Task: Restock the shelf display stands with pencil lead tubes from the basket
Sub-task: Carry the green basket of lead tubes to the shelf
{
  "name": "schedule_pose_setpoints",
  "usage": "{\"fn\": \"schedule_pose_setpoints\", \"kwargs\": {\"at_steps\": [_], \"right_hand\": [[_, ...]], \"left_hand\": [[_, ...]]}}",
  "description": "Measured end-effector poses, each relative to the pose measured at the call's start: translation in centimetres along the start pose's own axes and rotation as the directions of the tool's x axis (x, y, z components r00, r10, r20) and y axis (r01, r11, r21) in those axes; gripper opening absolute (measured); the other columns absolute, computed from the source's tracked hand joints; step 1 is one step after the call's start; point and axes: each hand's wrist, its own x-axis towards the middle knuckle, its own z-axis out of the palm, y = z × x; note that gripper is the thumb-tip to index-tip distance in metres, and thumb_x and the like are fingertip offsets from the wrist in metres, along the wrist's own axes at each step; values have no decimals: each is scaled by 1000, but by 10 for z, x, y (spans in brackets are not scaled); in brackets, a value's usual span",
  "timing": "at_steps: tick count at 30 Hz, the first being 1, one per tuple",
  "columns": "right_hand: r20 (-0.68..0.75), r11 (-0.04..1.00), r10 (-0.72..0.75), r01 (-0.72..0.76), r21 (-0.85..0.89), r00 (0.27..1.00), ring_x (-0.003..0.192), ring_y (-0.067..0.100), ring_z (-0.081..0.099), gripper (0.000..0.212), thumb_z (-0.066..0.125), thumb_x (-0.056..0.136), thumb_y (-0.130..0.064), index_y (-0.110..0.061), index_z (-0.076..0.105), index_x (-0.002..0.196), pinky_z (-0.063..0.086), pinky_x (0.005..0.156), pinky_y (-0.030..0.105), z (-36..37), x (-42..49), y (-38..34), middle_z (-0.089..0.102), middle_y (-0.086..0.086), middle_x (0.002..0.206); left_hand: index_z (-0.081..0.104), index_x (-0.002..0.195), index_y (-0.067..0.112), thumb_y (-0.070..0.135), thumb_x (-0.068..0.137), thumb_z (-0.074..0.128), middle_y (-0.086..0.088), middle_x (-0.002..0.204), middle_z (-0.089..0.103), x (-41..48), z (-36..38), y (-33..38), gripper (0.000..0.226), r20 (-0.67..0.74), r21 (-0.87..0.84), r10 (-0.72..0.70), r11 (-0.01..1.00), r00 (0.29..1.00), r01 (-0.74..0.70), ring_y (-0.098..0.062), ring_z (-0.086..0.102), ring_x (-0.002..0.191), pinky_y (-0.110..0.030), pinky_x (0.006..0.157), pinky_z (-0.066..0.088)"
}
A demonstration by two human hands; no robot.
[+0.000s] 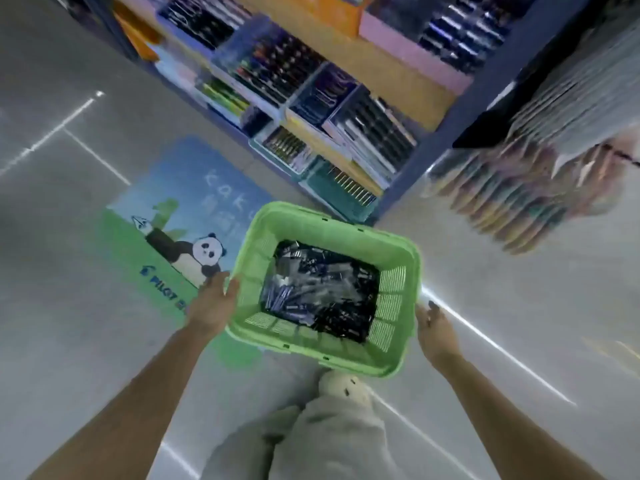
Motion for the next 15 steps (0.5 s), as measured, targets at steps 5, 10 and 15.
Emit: {"fn": "schedule_pose_setpoints", "kwargs": {"at_steps": [5, 10, 15], "right_hand": [[-108, 983, 86, -67, 173, 990, 71, 27, 53, 46, 24, 103, -36, 1, 43, 120, 36, 55, 30, 45, 40, 5, 57, 18, 94], [-310, 989, 64, -18, 148, 949, 62, 18, 43, 37, 21, 102, -38, -9, 42, 90, 27, 52, 31, 59, 49, 11, 47, 4, 72], [-309, 987, 60, -10, 160, 949, 61, 13, 41, 40, 19, 103, -39, -9, 43, 90, 26, 50, 28, 53, 44, 3, 46, 1, 71]], "left_hand": [[48, 123, -4, 69, 89, 29, -31, 124, 51, 55, 37, -16, 84, -41, -142, 70, 987, 997, -76, -46, 48, 117, -54, 100, 38], [47, 95, 2, 43, 98, 37, -20, 84, 57, 76, 57, -17, 42, -169, -119, 63, 989, 984, -84, -36, 57, 81, -43, 72, 42], [39, 85, 5, 45, 98, 36, -6, 65, 44, 74, 51, -13, 42, -157, -97, 83, 990, 984, -99, -26, 46, 64, -37, 66, 37]]}}
